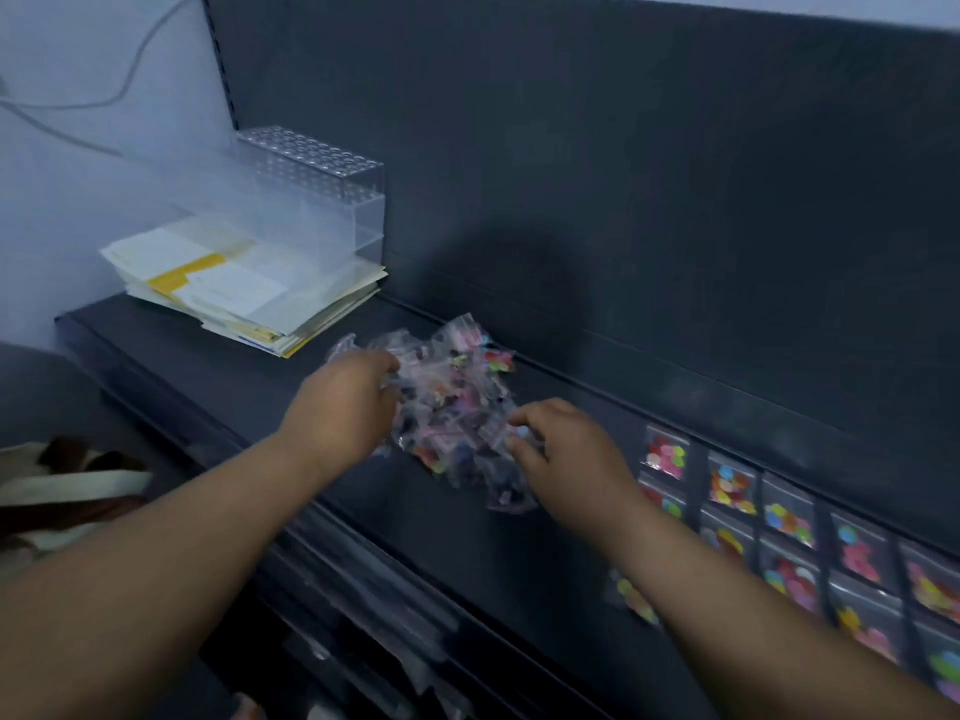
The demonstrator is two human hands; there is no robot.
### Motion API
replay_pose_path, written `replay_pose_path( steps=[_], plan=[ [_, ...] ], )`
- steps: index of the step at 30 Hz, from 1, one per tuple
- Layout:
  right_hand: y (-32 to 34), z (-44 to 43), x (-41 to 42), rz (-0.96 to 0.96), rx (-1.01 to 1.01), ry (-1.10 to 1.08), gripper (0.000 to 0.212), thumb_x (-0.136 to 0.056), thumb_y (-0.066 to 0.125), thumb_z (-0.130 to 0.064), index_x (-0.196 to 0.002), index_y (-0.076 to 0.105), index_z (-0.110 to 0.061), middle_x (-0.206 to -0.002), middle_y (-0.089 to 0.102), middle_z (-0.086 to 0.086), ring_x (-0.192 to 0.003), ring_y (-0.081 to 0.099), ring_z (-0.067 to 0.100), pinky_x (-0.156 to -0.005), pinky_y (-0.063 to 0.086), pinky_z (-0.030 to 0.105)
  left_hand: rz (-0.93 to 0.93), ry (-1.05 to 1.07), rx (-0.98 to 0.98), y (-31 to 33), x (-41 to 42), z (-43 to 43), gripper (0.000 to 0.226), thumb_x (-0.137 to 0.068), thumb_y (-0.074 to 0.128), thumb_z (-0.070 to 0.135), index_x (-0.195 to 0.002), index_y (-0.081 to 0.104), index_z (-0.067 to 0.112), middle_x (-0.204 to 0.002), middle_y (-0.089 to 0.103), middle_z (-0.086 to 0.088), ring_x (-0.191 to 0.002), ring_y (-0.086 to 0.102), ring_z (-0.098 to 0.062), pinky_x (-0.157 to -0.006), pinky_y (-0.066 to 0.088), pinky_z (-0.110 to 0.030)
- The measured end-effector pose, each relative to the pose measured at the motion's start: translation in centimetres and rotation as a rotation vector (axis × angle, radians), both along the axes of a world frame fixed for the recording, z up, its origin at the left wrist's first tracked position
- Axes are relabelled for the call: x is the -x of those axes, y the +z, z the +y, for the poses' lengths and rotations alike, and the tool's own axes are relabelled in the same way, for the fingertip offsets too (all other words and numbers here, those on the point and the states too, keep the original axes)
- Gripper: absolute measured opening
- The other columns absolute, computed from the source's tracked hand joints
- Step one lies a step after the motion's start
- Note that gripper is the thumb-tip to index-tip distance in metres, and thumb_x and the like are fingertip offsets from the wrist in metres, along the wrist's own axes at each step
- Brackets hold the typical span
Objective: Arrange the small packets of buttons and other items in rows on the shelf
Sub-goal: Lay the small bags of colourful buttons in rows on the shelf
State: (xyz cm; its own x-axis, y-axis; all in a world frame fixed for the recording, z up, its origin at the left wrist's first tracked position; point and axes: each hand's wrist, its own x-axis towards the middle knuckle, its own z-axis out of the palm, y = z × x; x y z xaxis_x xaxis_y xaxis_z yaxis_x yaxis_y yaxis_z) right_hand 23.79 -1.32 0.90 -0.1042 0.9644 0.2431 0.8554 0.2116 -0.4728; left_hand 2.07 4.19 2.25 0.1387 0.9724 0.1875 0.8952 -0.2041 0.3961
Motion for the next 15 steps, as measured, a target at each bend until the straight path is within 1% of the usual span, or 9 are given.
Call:
replay_pose_path(
  steps=[3,5,6,8,10,11,13,15],
  plan=[
    [-0.2,2.2,2.9,0.010,0.030,0.004,0.024,-0.092,0.054,-0.025,-0.112,0.063,-0.016,-0.114,0.057,0.003,-0.107,0.053,0.020,-0.084,0.040,0.024,0.089,0.052,0.113,-0.7,3.1,3.2,0.033,-0.086,0.049,0.010,-0.118,0.058,0.009,-0.118,0.058,-0.018,-0.106,0.057,-0.037,-0.083,0.047,-0.039],
    [-0.2,3.6,4.7,0.007,0.051,0.006,0.025,-0.093,0.052,-0.024,-0.115,0.061,-0.015,-0.116,0.056,0.004,-0.110,0.051,0.020,-0.089,0.041,0.027,0.106,0.039,0.209,-1.3,4.5,5.1,0.025,-0.083,0.049,0.010,-0.107,0.055,0.006,-0.106,0.057,-0.017,-0.096,0.058,-0.038,-0.074,0.047,-0.038],
    [-0.3,4.3,5.5,0.004,0.051,0.002,0.026,-0.093,0.052,-0.024,-0.116,0.061,-0.015,-0.116,0.056,0.005,-0.110,0.050,0.021,-0.091,0.041,0.028,0.112,0.023,0.255,-1.5,4.9,5.8,0.019,-0.084,0.051,0.013,-0.102,0.053,0.007,-0.103,0.056,-0.015,-0.093,0.058,-0.036,-0.071,0.045,-0.036],
    [-0.7,5.4,6.6,0.007,0.041,-0.021,0.024,-0.092,0.054,-0.023,-0.113,0.063,-0.015,-0.113,0.057,0.006,-0.110,0.049,0.022,-0.093,0.042,0.030,0.125,-0.018,0.346,-2.0,5.7,6.7,0.022,-0.082,0.057,0.027,-0.096,0.055,0.010,-0.098,0.055,-0.013,-0.086,0.056,-0.031,-0.068,0.043,-0.032],
    [-1.2,6.2,7.3,0.018,0.040,-0.053,0.021,-0.092,0.056,-0.023,-0.109,0.065,-0.016,-0.110,0.057,0.004,-0.109,0.049,0.020,-0.091,0.044,0.032,0.103,-0.056,0.393,-2.7,6.3,7.6,0.030,-0.072,0.059,0.045,-0.080,0.055,0.017,-0.090,0.055,-0.012,-0.081,0.058,-0.030,-0.065,0.043,-0.031],
    [-1.4,6.5,7.5,0.025,0.043,-0.065,0.020,-0.091,0.056,-0.024,-0.108,0.065,-0.016,-0.110,0.057,0.002,-0.108,0.049,0.018,-0.089,0.044,0.032,0.082,-0.063,0.391,-3.0,6.6,7.9,0.028,-0.070,0.061,0.047,-0.073,0.052,0.021,-0.089,0.056,-0.012,-0.081,0.058,-0.031,-0.065,0.042,-0.031],
    [-1.8,7.0,8.0,0.036,0.041,-0.078,0.021,-0.091,0.057,-0.025,-0.109,0.065,-0.018,-0.111,0.056,0.000,-0.108,0.048,0.016,-0.088,0.043,0.029,0.007,-0.061,0.393,-3.4,6.9,8.4,0.025,-0.073,0.071,0.036,-0.068,0.051,0.022,-0.088,0.059,-0.009,-0.080,0.059,-0.027,-0.062,0.041,-0.028],
    [-1.9,7.5,8.4,0.034,0.033,-0.098,0.023,-0.091,0.057,-0.024,-0.112,0.064,-0.018,-0.114,0.056,-0.002,-0.110,0.046,0.014,-0.086,0.038,0.022,-0.105,-0.057,0.410,-3.4,7.1,8.8,0.023,-0.073,0.077,0.025,-0.068,0.056,0.018,-0.079,0.062,-0.003,-0.075,0.059,-0.021,-0.060,0.042,-0.029]
  ],
)
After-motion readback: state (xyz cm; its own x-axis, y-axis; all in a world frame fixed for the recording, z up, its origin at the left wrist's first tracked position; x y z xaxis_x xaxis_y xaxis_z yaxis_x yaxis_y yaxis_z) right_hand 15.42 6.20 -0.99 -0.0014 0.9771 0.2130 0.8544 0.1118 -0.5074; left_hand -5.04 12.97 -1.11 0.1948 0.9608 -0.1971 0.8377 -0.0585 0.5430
